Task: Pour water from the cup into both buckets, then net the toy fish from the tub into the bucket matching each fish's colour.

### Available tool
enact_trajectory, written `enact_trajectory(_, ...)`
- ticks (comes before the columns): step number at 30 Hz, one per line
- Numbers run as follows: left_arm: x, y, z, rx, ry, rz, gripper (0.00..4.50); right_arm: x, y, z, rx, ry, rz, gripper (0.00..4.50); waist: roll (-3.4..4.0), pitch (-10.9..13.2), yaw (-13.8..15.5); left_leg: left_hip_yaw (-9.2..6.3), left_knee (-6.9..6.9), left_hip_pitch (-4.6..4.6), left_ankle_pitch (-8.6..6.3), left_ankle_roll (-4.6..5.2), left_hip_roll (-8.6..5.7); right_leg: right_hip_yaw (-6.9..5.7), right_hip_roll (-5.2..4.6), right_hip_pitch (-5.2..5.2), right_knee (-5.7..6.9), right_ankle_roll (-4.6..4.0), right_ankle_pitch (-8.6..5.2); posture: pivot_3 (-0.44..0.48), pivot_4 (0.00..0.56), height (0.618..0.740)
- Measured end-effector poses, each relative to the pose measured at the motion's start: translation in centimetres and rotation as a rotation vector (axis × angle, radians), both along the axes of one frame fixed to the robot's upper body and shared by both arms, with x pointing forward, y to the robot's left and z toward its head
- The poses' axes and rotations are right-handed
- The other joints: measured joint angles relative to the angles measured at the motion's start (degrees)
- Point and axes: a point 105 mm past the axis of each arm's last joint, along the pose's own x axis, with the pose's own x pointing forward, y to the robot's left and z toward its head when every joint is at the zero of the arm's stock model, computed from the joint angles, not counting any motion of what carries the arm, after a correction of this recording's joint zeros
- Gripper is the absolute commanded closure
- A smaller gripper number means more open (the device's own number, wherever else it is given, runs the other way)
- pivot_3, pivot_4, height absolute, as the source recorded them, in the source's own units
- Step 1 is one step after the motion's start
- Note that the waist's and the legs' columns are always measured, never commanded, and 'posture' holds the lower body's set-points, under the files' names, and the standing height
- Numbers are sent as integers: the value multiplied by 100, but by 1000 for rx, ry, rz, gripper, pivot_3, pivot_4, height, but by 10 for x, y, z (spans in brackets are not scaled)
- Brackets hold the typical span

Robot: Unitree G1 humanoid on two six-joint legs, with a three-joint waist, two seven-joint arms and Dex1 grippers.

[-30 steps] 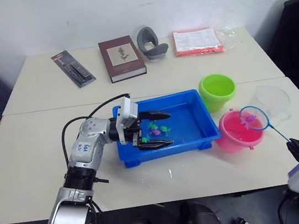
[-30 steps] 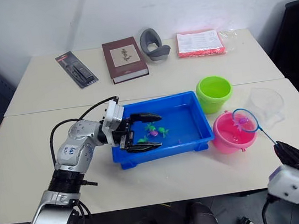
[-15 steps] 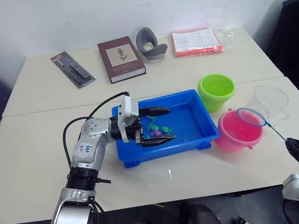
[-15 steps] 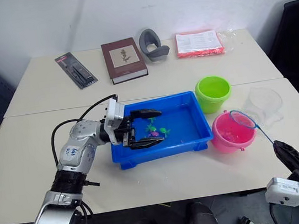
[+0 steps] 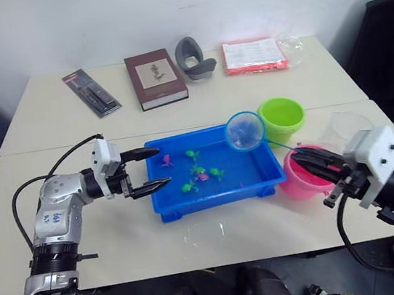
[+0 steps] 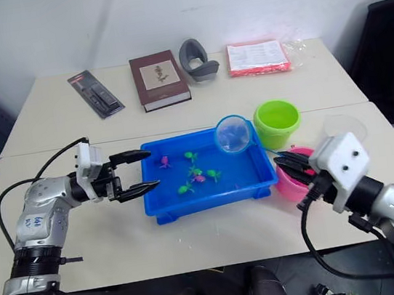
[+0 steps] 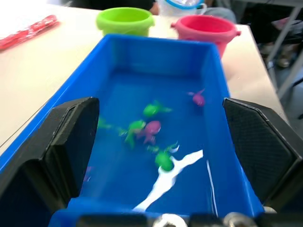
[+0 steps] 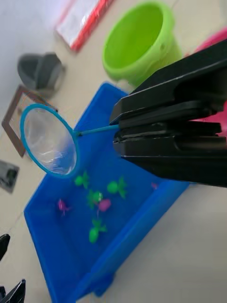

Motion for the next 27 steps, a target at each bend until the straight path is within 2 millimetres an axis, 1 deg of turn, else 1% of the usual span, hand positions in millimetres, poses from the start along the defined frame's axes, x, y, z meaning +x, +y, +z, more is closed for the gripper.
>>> enact_trajectory(2,-3,13,-4,6,18,43,22,7,7,-6,-66,19,44,4500,-1,1,3,4,1,-2,-3,3,0,-4,-4,-2,-3,2,1,0,150,740)
enact_trajectory(4,-10,29,-12,34,63,80,22,16,13,-11,-119,26,81,4500,-3,1,-15,8,0,-4,-5,4,0,-8,-4,-4,-6,3,1,0,150,740)
enact_trajectory(7,-18,40,-15,49,93,100,22,22,17,-19,-155,41,111,4500,-3,2,29,7,1,-13,-6,3,0,-18,-4,-7,-8,3,2,0,150,740)
enact_trajectory(10,-23,41,-12,50,74,102,22,22,22,-22,-196,36,154,4500,-3,2,49,6,3,-19,-6,3,-3,-19,-9,-8,-9,6,3,0,150,740)
enact_trajectory(15,-27,44,-8,36,53,140,22,23,19,-25,-243,31,173,4500,-3,2,28,8,2,-17,-8,0,1,-19,-6,-8,-9,7,4,0,150,740)
enact_trajectory(21,-34,42,-15,43,87,159,22,31,6,-31,-298,39,165,4500,-3,2,27,12,2,-14,-10,-4,2,-15,0,-10,-8,6,4,0,150,740)
enact_trajectory(23,-35,41,-16,44,88,161,22,37,8,-30,-303,25,161,4500,-3,2,19,14,2,-13,-10,-4,3,-13,-1,-10,-7,6,4,0,150,740)
enact_trajectory(25,-35,40,-16,41,88,163,22,38,12,-31,-305,17,170,4500,-3,2,12,15,1,-14,-11,-6,5,-13,0,-14,-6,5,3,0,150,740)
enact_trajectory(27,-36,40,-16,43,86,169,22,40,12,-32,-326,15,168,4500,-2,2,12,15,0,-14,-12,-9,5,-13,1,-15,-4,4,2,0,150,740)
